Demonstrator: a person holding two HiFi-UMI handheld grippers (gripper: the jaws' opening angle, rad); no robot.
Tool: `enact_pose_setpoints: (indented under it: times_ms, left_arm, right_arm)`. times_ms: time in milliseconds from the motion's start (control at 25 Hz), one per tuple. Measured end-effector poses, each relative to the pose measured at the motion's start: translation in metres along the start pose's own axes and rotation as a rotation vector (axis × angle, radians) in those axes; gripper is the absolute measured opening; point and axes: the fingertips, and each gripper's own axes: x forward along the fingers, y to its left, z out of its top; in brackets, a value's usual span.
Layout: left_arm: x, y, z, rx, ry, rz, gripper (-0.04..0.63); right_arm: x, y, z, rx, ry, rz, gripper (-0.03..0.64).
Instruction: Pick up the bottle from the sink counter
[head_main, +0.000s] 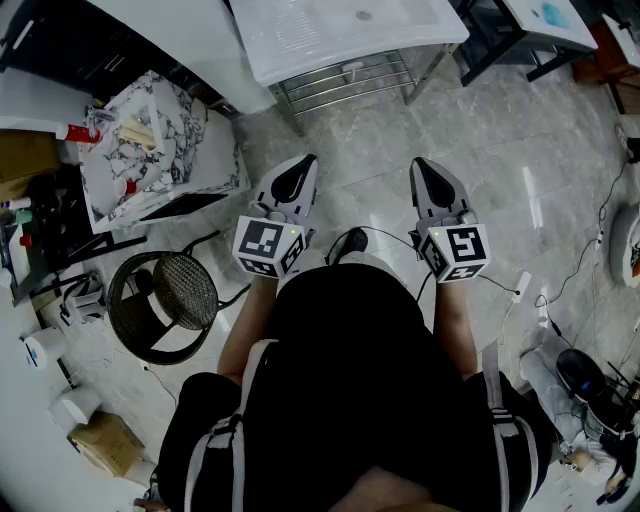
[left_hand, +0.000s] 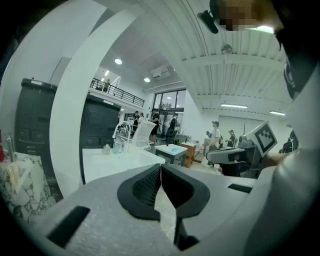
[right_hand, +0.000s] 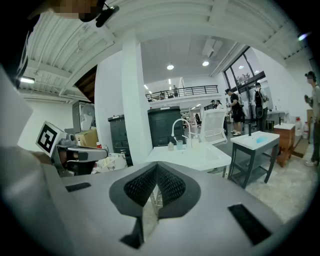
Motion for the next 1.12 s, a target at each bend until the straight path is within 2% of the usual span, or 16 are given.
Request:
enact_pose_setpoints:
  times_ms: [160,400,720,840,1120]
  left_arm:
    - [-0.013,-0.003,0.008,0.013,-0.023,0.002,0.021]
    - [-0.024,-0.005,-0.001,-0.004,-0.014,0.037,0.021]
    - [-0.026,-0.015,0.005,0.004,-0.013,0.076,0.02]
    - [-0.027,-0.016,0.005,-0.014,-0.015,0.079,0.02]
    - [-0.02,-0.016,0.004,-0.001,-0.004,0.076,0.02]
  right_arm:
    - [-0.004,0.01,0.002,-0.013,0.002,-0.004,0.003]
    - [-0.017,0.026,-0.004,-0.036,0.014,0.024,0.003]
    - [-0.03,0.018,0.0,-0.034,-0.021,0.036,0.003]
    - [-0.03,0.015,-0.003,-0.04,-0.012,0.04,0.003]
    - [-0.03,0.01,-0.01,-0.012,0.003,0.032,0.003]
